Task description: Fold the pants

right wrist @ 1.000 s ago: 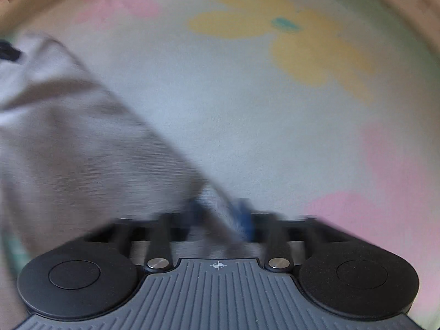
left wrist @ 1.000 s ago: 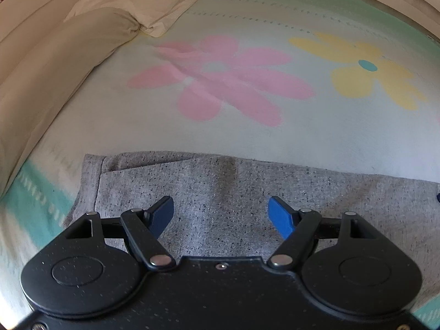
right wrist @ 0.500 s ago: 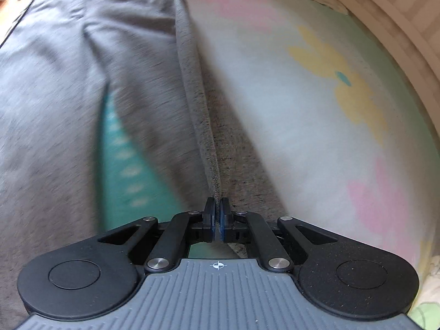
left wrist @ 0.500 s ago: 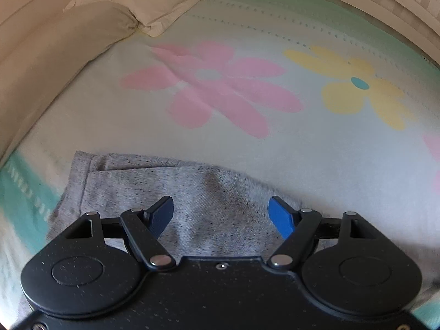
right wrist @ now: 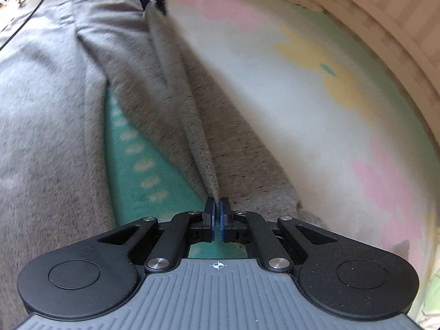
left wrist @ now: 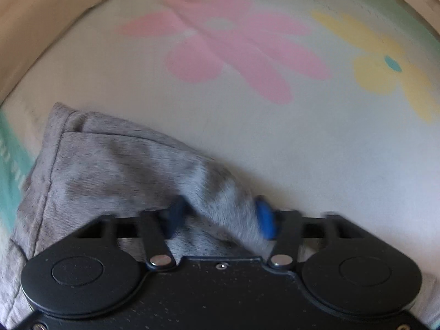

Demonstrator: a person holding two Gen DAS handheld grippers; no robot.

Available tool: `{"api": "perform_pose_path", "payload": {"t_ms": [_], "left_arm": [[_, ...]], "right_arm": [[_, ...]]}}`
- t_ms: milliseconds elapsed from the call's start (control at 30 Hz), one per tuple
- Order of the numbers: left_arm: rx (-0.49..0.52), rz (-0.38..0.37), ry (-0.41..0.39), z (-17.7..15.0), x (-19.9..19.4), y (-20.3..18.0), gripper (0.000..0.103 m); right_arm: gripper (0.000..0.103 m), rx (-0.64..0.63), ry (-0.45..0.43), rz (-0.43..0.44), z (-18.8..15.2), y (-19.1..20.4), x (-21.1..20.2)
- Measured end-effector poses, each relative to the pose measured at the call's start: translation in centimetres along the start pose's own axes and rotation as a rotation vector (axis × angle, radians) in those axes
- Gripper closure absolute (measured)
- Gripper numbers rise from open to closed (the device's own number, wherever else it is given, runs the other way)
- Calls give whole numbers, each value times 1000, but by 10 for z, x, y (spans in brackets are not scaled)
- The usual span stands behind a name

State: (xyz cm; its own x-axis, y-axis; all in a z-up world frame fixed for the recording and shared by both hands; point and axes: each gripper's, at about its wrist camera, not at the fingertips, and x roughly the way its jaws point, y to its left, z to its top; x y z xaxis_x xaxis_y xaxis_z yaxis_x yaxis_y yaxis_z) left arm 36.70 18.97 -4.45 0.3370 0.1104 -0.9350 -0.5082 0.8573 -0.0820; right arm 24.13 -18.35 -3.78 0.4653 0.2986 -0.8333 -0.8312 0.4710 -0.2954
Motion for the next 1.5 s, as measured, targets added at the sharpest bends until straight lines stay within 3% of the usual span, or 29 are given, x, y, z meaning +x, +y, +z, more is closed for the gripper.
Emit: {"api": "perform_pose_path", "payload": {"t_ms": [33, 133, 367, 500, 633, 767, 867, 967, 1033, 1100, 1200, 1300, 1400, 1500], "left_arm": [[-15, -30, -10, 0, -4, 3, 68], [-36, -73, -48, -3, -26, 6, 77], [8, -120, -175, -39, -108, 23, 81], [73, -162, -250, -87, -151, 46, 81], [119, -162, -212, -142, -155, 69, 81], [109, -160, -106, -169, -133, 90, 80], [81, -163, -15, -183, -108, 98, 80], [91, -139, 10, -184, -93, 97, 80], [90, -134, 10, -180, -90, 94, 80], [86, -129, 8, -179, -90, 89, 80], [82, -118, 7, -177, -88, 82, 80], [76, -117, 6, -181, -88, 81, 80], [57, -122, 14, -185, -96, 73, 80], [64, -114, 13, -180, -93, 74, 80]], "right_arm": [[100, 15, -6, -13, 1, -2, -3], [100, 55, -26, -62, 4, -6, -18], [100, 102, -59, -120, 1, 8, -80], [100, 95, -19, -100, -11, 36, -97], [100, 89, 49, -53, -27, 61, -98], [96, 102, 147, -29, -35, 71, -82], [96, 212, 118, 9, -34, 55, -90], [87, 385, 41, 26, -32, 24, -111], [82, 495, 4, -20, -31, 0, -119], [69, 586, 11, -141, -30, -23, -117], [64, 651, 56, -337, -22, -50, -92], [64, 749, 123, -473, -16, -74, -52], [64, 830, 181, -547, -11, -90, -10], [64, 881, 212, -564, -12, -96, 21]]}}
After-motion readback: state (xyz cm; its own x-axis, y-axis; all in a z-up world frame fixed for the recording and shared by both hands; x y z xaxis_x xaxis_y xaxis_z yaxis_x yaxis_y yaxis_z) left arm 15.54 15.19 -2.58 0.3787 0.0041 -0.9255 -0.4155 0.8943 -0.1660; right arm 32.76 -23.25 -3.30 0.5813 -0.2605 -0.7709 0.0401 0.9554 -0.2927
